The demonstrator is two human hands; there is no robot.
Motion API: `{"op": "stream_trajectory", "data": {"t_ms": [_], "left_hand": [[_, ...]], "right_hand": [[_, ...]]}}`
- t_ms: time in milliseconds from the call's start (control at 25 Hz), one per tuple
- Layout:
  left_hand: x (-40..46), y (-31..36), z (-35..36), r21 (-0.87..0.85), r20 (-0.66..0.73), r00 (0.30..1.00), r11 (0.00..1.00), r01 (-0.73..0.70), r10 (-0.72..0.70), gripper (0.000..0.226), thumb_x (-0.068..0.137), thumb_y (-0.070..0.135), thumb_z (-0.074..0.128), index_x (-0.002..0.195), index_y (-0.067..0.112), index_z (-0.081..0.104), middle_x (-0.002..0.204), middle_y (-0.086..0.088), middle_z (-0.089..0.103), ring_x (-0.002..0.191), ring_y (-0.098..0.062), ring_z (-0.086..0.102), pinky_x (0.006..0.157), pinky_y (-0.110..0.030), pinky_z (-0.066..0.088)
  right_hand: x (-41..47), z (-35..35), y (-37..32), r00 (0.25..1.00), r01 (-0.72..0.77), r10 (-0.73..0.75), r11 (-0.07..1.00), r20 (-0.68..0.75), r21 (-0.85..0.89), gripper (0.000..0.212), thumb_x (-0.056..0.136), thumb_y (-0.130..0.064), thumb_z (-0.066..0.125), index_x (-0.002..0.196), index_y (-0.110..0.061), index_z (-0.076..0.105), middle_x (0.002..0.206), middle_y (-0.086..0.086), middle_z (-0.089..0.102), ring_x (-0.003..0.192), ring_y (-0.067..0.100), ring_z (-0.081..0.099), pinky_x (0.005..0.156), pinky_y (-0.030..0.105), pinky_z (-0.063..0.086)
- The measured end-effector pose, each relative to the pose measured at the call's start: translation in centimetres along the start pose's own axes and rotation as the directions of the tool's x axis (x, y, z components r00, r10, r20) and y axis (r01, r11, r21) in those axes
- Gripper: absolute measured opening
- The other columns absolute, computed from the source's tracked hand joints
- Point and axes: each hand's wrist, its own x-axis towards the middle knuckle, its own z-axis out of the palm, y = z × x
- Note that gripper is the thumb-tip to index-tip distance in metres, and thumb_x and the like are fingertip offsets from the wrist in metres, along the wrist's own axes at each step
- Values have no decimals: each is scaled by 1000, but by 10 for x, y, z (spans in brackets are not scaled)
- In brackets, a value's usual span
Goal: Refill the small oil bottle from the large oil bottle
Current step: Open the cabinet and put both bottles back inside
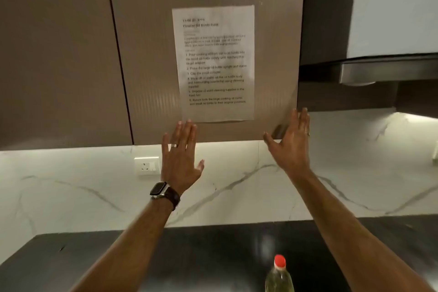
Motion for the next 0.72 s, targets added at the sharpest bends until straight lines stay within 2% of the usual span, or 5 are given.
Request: {"op": "stream_trajectory", "data": {"t_ms": [120, 240, 440, 640, 720], "left_hand": [[25, -1, 11, 71, 60, 998, 997, -19, 15, 123, 66, 44, 89, 164, 13, 20, 173, -6, 13, 159, -29, 14, 119, -66, 26], [39, -2, 20, 157, 7, 999, 987, -44, 44, 113, 69, 33, 87, 163, 9, 28, 172, -10, 19, 157, -33, 21, 118, -67, 22], [67, -8, 20, 300, -52, 984, 942, -150, 173, 111, 68, 8, 78, 163, 5, 21, 171, -18, 16, 158, -38, 16, 119, -70, 15], [78, -9, 21, 358, -10, 976, 912, -200, 218, 122, 60, -2, 79, 163, 0, 14, 171, -23, 5, 158, -43, 6, 116, -76, 15], [74, -8, 23, 363, -47, 974, 912, -189, 221, 117, 62, -5, 77, 162, -1, 18, 171, -24, 6, 158, -45, 8, 115, -77, 17]], "right_hand": [[28, 12, 9, 989, -142, 135, 980, 56, 143, 106, 82, -43, 81, 159, -8, 17, 164, 19, 24, 151, 42, 26, 123, 58, 29], [36, 18, 10, 971, -238, 229, 930, 66, 280, 99, 79, -37, 85, 154, -11, 26, 149, 14, 43, 135, 36, 47, 113, 56, 45], [40, 16, 6, 909, -412, 415, 873, 45, 262, 79, 81, -41, 83, 142, -5, 46, 138, 19, 44, 122, 41, 51, 104, 47, 48], [39, 8, 6, 894, -442, 441, 841, 78, 312, 78, 79, -49, 83, 138, -10, 51, 132, 13, 46, 116, 37, 55, 102, 51, 52], [34, -2, 9, 908, -414, 412, 847, 79, 332, 70, 80, -48, 82, 135, -15, 55, 128, 10, 48, 111, 33, 57, 98, 47, 54]]}}
